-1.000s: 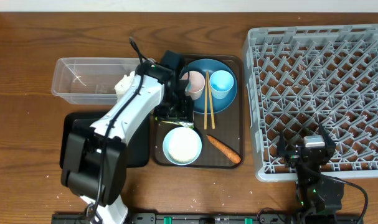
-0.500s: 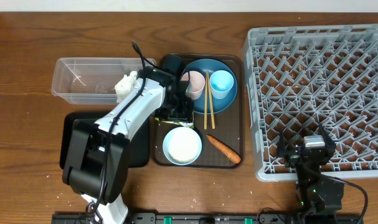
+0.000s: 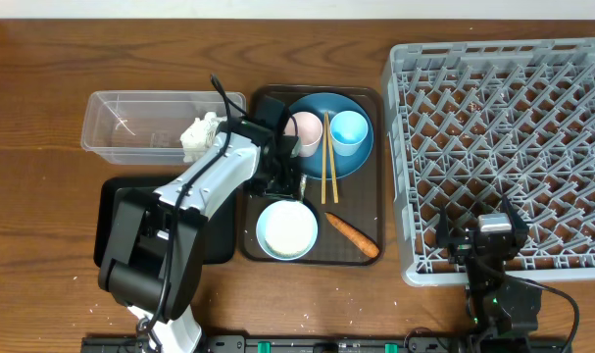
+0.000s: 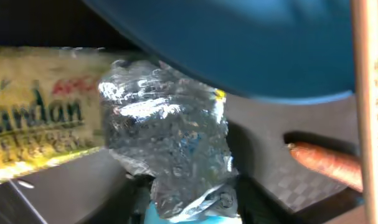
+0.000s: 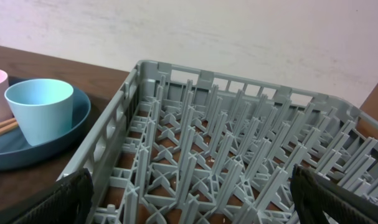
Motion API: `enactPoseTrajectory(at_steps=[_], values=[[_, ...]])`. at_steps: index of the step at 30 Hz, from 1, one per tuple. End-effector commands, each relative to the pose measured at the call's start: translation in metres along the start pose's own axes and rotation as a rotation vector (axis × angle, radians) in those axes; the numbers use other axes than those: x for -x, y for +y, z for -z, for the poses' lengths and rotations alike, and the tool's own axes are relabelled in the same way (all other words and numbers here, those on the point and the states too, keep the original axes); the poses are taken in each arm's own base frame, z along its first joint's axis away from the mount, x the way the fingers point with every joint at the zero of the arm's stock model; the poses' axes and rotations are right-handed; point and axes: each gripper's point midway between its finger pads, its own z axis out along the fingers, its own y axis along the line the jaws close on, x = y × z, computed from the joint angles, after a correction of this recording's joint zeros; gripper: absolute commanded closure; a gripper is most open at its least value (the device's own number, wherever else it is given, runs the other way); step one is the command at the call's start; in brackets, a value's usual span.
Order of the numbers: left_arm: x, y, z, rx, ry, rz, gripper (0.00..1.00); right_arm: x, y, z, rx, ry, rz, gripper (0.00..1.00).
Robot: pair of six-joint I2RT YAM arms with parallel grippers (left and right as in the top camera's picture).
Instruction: Sort waste into correct bins and load items into the dishwasher rack
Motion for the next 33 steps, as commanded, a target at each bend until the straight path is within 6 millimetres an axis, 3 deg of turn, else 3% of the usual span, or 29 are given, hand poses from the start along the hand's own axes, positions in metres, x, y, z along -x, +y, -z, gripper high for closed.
enactPoseTrajectory(at_steps=[1, 6, 12, 18, 20, 22, 23, 27, 33], values=[[0.002, 0.002, -0.004, 0.010, -0.002, -0.018, 0.73, -0.002, -0.006, 0.000, -0.028, 0.005, 0.002, 0.01], [0.002, 0.002, -0.004, 0.010, -0.004, -0.018, 0.93, -0.002, -0.006, 0.000, -0.028, 0.006, 0.002, 0.01], [0.007, 0.001, -0.001, 0.011, -0.018, -0.021, 0.94, -0.001, -0.006, 0.000, -0.029, 0.005, 0.002, 0.01], [0.023, -0.005, 0.017, 0.008, -0.082, -0.035, 0.94, -0.002, -0.006, 0.000, -0.028, 0.005, 0.002, 0.01], [0.025, -0.007, 0.023, 0.004, -0.099, -0.041, 0.87, -0.002, -0.006, 0.000, -0.028, 0.005, 0.002, 0.01], [0.025, -0.009, 0.028, 0.002, -0.111, -0.045, 0.66, -0.001, -0.006, 0.000, -0.028, 0.005, 0.002, 0.01], [0.025, -0.010, 0.030, 0.001, -0.114, -0.046, 0.62, -0.002, -0.006, 0.000, -0.028, 0.006, 0.002, 0.01], [0.015, -0.019, 0.031, -0.052, -0.075, -0.068, 0.55, -0.002, -0.006, 0.000, -0.028, 0.005, 0.002, 0.01], [-0.008, -0.021, 0.022, -0.067, 0.003, -0.099, 0.52, -0.002, -0.006, 0.000, -0.028, 0.005, 0.002, 0.01]])
